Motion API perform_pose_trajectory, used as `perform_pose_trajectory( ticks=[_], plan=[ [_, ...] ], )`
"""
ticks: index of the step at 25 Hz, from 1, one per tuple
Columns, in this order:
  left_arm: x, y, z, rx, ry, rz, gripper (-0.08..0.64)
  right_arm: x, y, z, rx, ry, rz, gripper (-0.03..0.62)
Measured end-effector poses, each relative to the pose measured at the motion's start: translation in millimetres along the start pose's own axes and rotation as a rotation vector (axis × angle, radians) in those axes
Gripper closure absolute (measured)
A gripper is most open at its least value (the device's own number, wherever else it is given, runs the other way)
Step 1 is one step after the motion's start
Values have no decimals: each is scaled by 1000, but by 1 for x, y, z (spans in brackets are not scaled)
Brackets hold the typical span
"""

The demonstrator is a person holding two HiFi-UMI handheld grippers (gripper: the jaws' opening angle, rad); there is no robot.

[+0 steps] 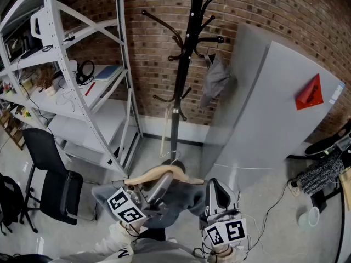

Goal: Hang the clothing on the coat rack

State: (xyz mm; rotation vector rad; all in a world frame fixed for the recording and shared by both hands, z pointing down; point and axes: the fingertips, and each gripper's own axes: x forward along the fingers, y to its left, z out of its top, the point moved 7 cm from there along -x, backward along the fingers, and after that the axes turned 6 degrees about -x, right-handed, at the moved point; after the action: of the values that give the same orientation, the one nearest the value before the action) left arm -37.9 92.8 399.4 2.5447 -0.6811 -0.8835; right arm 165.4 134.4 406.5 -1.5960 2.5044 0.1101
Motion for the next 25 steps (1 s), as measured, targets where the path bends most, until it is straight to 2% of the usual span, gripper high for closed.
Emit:
perform_pose_trajectory(
  ticks=[6,17,25],
  plan=[
    [6,42,8,-16,11,-10,468,40,-1,-18,-11,17,-15,571],
    [40,129,44,-62,68,-87,468,142,-3,-34,-26,42,-71,571],
    [56,169,68,-78,84,-152,466,186,4,-36,-52,25,-116,571]
  ],
)
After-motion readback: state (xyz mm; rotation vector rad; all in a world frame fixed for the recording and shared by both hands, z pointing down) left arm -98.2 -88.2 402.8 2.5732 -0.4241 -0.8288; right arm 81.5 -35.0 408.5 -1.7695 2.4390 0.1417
